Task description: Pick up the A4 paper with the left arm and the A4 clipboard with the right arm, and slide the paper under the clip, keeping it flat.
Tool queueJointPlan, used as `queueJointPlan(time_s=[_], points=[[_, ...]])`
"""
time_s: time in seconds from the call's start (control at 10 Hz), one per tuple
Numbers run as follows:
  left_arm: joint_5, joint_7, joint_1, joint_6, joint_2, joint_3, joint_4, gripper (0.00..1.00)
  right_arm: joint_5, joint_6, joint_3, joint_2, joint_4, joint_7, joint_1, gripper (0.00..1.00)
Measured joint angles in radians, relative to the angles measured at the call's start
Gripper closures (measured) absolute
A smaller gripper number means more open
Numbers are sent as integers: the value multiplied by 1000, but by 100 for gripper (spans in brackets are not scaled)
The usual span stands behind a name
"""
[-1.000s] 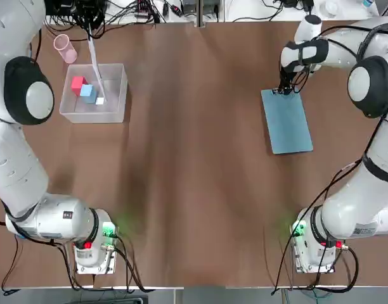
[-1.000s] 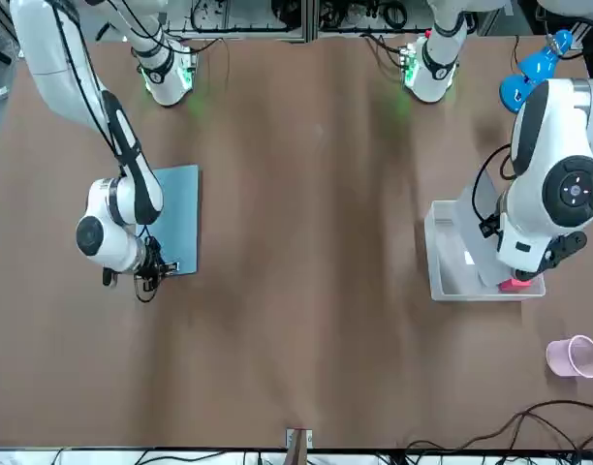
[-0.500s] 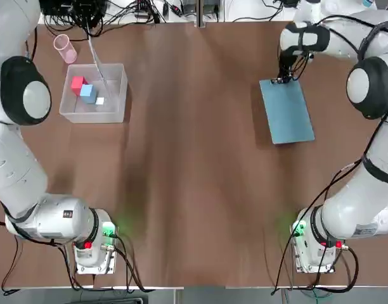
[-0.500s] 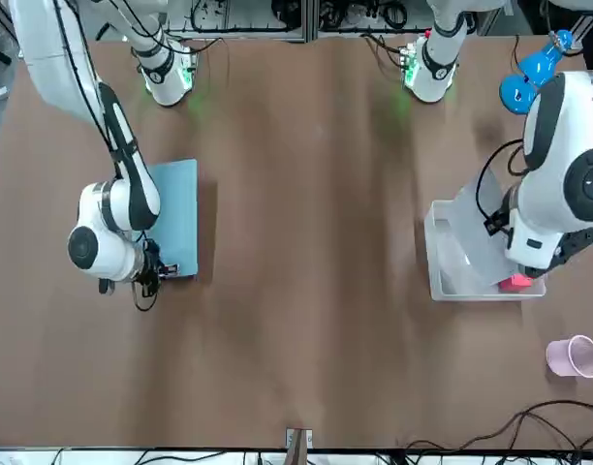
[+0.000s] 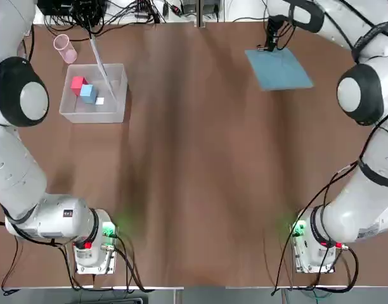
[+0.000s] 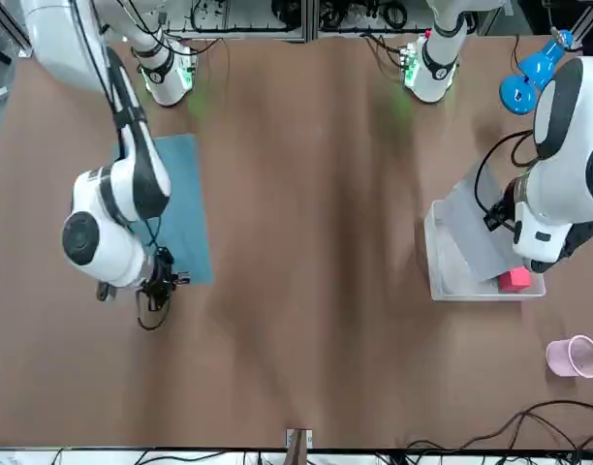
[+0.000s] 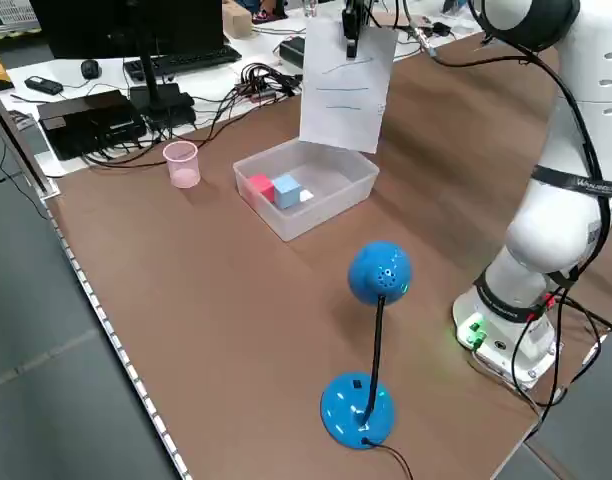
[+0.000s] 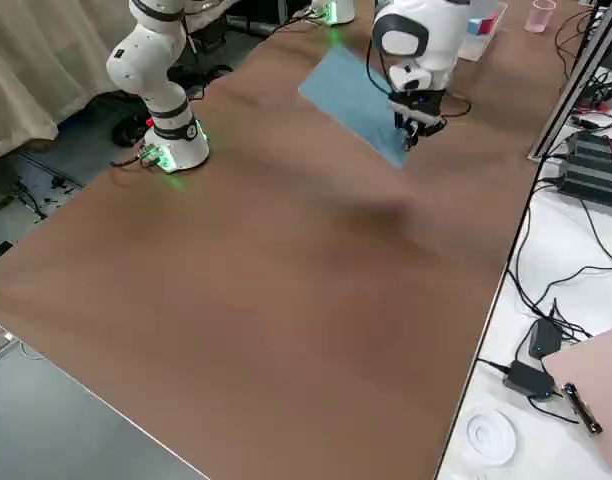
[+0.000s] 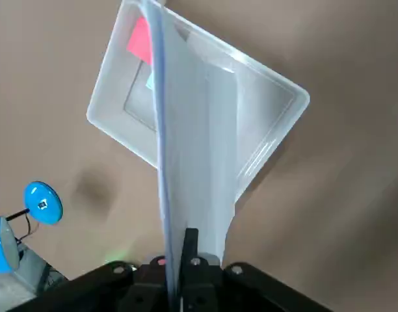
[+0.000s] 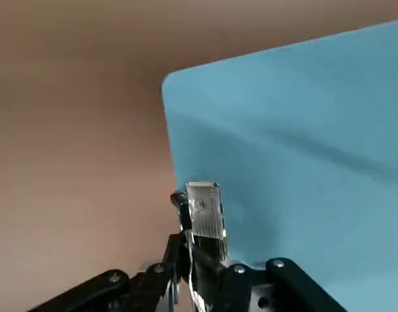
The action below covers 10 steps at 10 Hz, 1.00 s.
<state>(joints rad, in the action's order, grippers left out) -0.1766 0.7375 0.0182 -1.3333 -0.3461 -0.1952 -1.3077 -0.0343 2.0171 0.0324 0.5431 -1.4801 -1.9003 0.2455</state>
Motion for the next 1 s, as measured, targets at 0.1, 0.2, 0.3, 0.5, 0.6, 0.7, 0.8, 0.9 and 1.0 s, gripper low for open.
queueJointPlan(time_s=[0.1,0.2,0.3,0.5,0.6,0.7,0.8,0.9,1.0], points=[[17,6,-14,0,3,0,0,99,0,1,1,27,30,-49,34,95],[22,6,-27,0,6,0,0,99,0,5,0,58,69,-100,73,95],[23,6,-33,0,7,0,1,99,1,12,0,91,114,-164,112,95],[23,6,-33,0,7,0,1,99,3,29,-2,164,217,-249,172,95],[28,6,-33,0,7,0,1,99,5,69,-4,203,256,-254,195,95],[41,9,-33,0,7,0,1,99,17,141,-8,242,277,-255,220,95],[56,21,-36,-3,7,1,1,99,36,220,-16,279,287,-256,248,95],[82,42,-47,-10,8,1,2,99,53,282,-26,314,293,-258,276,95],[127,69,-63,-21,8,2,2,99,59,325,-43,347,305,-259,306,95]])
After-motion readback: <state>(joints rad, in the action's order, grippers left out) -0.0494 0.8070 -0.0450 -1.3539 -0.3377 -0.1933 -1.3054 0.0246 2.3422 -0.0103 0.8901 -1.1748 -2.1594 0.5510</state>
